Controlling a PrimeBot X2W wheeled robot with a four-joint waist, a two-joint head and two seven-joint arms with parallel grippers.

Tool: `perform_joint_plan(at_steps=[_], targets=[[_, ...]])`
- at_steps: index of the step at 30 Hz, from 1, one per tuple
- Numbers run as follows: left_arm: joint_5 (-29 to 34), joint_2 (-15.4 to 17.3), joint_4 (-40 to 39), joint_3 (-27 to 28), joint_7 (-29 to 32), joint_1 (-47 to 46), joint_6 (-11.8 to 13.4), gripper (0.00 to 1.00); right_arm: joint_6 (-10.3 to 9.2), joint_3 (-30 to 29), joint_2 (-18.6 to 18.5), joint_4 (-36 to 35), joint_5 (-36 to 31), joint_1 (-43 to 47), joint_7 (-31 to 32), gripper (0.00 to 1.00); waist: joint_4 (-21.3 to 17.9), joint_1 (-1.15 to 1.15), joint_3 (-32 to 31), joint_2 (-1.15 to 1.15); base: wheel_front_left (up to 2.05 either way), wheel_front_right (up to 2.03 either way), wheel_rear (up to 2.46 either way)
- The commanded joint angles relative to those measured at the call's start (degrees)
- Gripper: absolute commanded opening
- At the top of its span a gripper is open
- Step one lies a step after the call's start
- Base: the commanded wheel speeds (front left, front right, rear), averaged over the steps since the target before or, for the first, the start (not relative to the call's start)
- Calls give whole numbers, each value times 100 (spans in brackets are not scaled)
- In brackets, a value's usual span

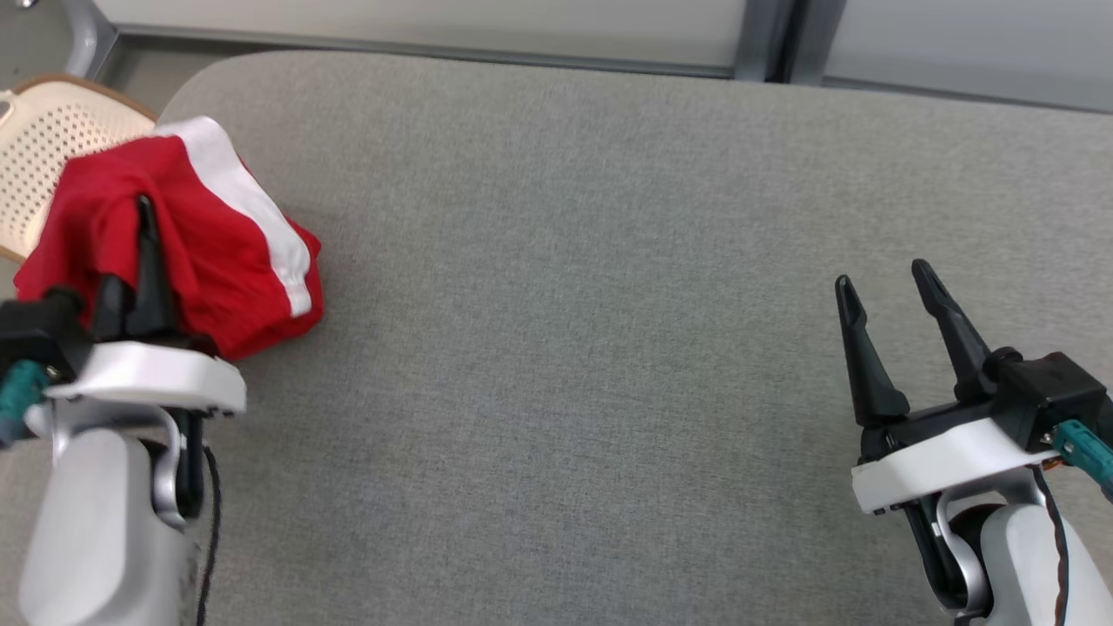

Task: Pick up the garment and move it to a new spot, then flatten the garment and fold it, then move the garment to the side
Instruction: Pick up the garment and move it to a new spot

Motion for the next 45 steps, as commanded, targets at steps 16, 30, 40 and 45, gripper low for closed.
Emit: perform_joint_plan(at_steps=[16, 30, 40, 45], targets=[[347, -438, -2128, -1680, 1233, 1251, -347, 0, -1, 169, 191, 121, 109, 52, -158, 100, -1439, 0, -241, 0, 0, 0, 0], [236, -615, -1034, -3514, 1419, 293, -528, 54, -1, -35, 370, 372, 352, 19, -534, 100, -2857, 0, 489, 0, 0, 0, 0], [12, -398, -765, -3721, 973, 242, -487, 100, -1, -23, 390, 569, 331, -98, -675, 100, -2529, 0, 420, 0, 0, 0, 0], [-203, -320, -866, -3417, 686, 571, -229, 100, -1, -107, 390, 580, 252, -50, -607, 100, -2115, 0, 153, 0, 0, 0, 0]])
